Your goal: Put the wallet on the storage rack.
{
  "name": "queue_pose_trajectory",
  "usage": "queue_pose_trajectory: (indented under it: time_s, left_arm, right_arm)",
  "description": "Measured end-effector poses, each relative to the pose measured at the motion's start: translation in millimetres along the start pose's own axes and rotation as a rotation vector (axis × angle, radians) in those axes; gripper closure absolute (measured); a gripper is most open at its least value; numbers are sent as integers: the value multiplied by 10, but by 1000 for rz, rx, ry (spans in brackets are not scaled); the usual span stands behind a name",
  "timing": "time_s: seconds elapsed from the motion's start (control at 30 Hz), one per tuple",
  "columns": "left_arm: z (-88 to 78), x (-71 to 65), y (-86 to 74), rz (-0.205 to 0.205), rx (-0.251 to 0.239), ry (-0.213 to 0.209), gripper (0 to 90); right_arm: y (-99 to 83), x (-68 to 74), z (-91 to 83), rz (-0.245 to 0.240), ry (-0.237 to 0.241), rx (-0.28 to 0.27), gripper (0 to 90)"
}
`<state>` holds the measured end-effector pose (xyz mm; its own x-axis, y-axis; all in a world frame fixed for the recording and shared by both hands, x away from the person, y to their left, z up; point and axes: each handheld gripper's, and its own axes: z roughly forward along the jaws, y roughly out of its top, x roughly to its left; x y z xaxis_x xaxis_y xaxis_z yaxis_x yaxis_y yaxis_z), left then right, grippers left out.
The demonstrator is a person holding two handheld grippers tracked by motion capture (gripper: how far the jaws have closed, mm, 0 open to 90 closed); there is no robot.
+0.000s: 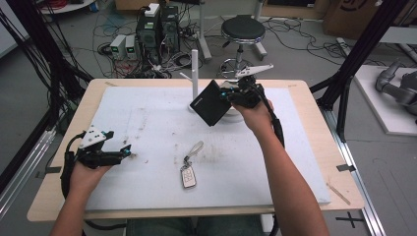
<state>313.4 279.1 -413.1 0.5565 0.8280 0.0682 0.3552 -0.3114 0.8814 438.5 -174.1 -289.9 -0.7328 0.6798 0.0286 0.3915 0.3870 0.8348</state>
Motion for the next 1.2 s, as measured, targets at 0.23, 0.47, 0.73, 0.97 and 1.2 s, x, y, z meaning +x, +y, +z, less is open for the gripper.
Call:
queue_pose_trajectory:
  time_s: [0.23, 0.47, 0.73, 0.97, 1.2]
  left_arm:
    - [-2, 6, -3, 4, 4, 0, 184]
    - [-9, 8, -21, -2, 8, 4, 184]
    - [-19, 15, -37, -5, 11, 7, 184]
    - [-34, 5, -49, -9, 11, 9, 184]
    - [-46, 19, -51, -5, 12, 11, 184]
  right_arm:
    - [67, -240, -161, 23, -66, -27, 848]
    - [122, -496, -238, 37, -124, -44, 847]
    - [72, -729, -197, 62, -183, -26, 847]
    - [58, -856, -126, 66, -213, -10, 847]
    - [36, -907, -31, 50, -254, 22, 847]
